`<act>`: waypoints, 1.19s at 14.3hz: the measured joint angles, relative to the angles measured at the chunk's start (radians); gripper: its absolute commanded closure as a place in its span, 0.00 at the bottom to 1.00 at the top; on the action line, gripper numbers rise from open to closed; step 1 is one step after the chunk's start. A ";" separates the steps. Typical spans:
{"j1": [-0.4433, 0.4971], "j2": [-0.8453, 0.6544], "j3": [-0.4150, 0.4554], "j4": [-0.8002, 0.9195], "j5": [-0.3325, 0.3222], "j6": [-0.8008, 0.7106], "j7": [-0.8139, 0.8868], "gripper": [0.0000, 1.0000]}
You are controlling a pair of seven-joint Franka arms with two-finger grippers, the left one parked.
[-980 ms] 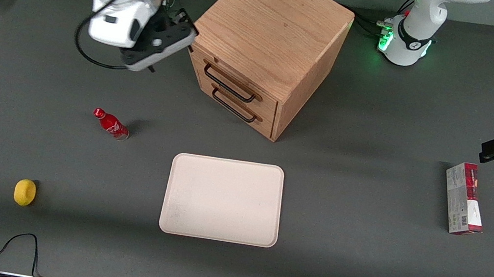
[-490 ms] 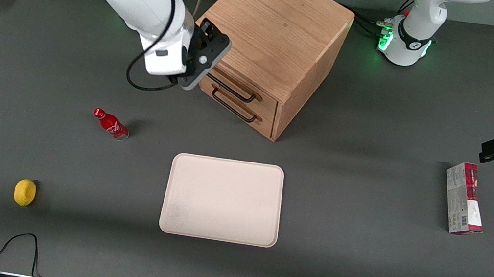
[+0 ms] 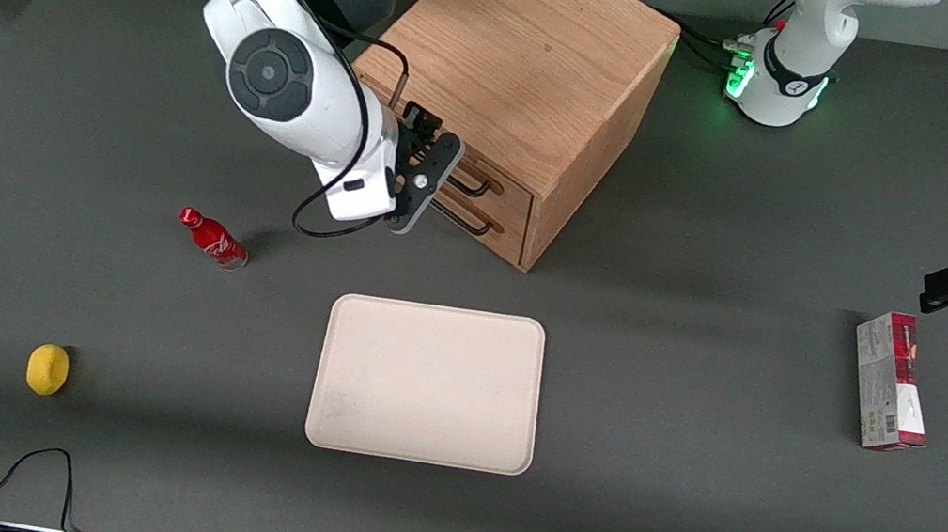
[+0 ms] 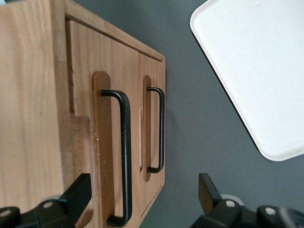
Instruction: Open upper drawer
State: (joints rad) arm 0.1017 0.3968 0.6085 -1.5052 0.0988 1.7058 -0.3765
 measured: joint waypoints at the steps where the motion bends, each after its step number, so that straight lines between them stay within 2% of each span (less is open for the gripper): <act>1: 0.001 0.000 0.001 -0.018 0.000 0.015 -0.006 0.00; 17: 0.019 -0.003 -0.002 -0.160 -0.034 0.152 -0.089 0.00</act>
State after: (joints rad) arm 0.1211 0.3935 0.6067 -1.6654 0.0645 1.8574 -0.4652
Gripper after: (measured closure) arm 0.000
